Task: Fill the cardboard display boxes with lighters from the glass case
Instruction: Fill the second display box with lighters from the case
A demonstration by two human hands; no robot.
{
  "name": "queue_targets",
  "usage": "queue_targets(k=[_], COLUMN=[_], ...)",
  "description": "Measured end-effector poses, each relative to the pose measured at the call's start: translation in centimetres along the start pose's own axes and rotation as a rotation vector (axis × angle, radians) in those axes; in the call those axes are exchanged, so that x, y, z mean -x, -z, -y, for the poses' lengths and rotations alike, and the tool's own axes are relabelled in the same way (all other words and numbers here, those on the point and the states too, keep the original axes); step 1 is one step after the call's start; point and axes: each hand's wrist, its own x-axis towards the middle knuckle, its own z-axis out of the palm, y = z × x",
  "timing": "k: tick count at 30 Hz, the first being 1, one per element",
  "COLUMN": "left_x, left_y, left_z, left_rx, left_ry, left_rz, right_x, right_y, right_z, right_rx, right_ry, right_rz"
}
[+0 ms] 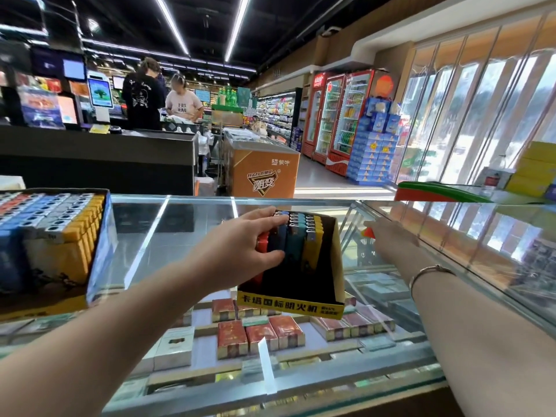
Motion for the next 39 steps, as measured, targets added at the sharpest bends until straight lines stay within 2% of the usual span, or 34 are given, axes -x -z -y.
queue_targets(k=[4, 9, 14, 17, 19, 24, 26, 29, 33, 36, 39], left_x=[0.1, 0.2, 0.3, 0.5, 0.6, 0.9, 1.0, 1.0, 1.0, 1.0, 0.7], left_y=[0.5, 1.1, 1.7, 2.2, 2.6, 3.4, 3.7, 4.0, 3.8, 3.8, 4.0], left_z=[-0.3, -1.0, -2.0, -2.5, -2.9, -3.2, -3.1, -2.8, -2.6, -2.9, -3.0], left_rx=[-0.093, -0.182, -0.401, -0.474, -0.531, -0.576, -0.576, -0.547, -0.391, -0.103, 0.193], left_ry=[-0.002, 0.018, 0.035, 0.073, 0.1, 0.197, 0.218, 0.225, 0.156, 0.124, 0.074], left_rz=[0.006, 0.013, -0.045, -0.054, -0.055, -0.012, 0.0, -0.04, -0.079, -0.133, -0.234], right_x=[-1.2, -0.8, -0.5, -0.4, -0.3, 1.7, 3.0, 4.6, 6.5, 7.2, 7.6], right_y=[0.0, 0.0, 0.2, 0.6, 1.6, 6.6, 8.4, 9.9, 10.3, 10.0, 9.7], right_z=[0.3, 1.0, 2.8, 4.6, 6.0, 8.5, 9.3, 10.9, 12.8, 13.5, 14.1], right_rx=[0.042, 0.154, -0.018, -0.231, -0.457, -1.432, -1.711, -2.123, -2.265, -2.315, -2.247], right_ry=[0.016, 0.072, 0.118, 0.11, 0.081, 0.072, 0.134, 0.173, 0.212, 0.31, 0.441], right_rz=[0.069, 0.009, -0.03, 0.018, -0.018, -0.128, -0.087, 0.059, 0.159, 0.235, 0.314])
